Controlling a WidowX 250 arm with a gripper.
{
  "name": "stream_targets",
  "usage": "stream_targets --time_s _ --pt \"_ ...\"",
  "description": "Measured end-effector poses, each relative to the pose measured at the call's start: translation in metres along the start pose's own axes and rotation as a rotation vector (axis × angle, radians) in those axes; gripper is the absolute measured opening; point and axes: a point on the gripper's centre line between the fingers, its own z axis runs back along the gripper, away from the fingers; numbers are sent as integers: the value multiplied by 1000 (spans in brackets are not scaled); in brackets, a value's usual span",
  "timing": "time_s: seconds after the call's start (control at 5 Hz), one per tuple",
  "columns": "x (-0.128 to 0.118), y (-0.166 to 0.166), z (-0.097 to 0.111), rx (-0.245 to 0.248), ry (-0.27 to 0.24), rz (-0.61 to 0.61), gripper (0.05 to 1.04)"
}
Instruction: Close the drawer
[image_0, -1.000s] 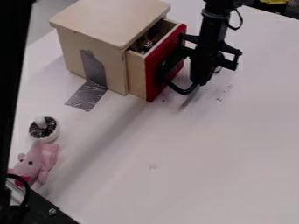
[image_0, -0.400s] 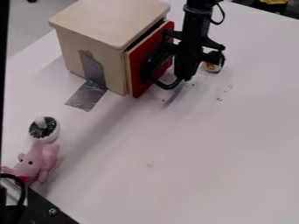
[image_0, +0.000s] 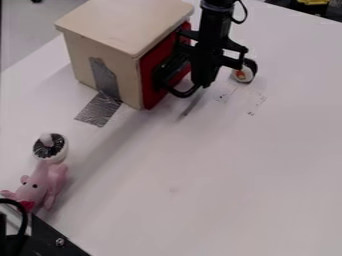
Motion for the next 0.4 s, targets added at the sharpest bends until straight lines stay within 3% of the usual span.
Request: stream_targets --time_s 0.2,0.4 --pt "-4 0 0 -2 6 0 117" --pt "-10 1 -3 -13 36 40 307"
